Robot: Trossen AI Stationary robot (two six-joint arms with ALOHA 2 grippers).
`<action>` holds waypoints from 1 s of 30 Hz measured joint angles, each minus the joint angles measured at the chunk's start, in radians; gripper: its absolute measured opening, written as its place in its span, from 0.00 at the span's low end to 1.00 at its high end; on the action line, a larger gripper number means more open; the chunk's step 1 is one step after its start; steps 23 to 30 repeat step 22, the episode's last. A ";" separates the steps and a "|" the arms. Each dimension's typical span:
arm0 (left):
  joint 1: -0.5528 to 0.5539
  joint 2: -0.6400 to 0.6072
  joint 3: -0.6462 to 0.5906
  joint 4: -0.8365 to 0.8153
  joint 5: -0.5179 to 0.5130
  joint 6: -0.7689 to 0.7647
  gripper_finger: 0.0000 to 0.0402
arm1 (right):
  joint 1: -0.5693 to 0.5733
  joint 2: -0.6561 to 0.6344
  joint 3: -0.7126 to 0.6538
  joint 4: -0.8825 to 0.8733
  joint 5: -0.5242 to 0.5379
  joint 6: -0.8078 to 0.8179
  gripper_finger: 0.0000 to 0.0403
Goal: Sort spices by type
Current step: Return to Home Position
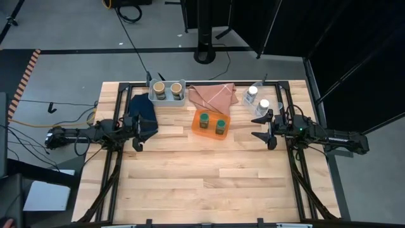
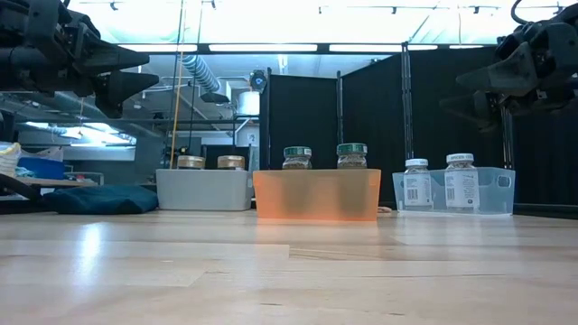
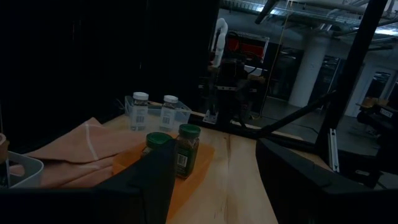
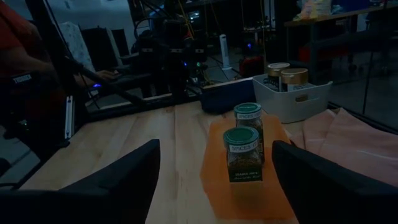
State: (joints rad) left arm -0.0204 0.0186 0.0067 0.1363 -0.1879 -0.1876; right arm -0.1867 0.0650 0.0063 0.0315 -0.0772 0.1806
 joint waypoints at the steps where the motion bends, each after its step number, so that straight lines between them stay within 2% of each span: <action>1: 0.000 0.000 0.000 0.000 0.000 0.000 0.56 | 0.000 0.000 0.000 0.000 0.000 0.000 0.78; 30: 0.000 0.000 0.000 0.000 0.000 0.000 0.56 | 0.000 0.000 0.000 0.000 0.000 0.000 0.77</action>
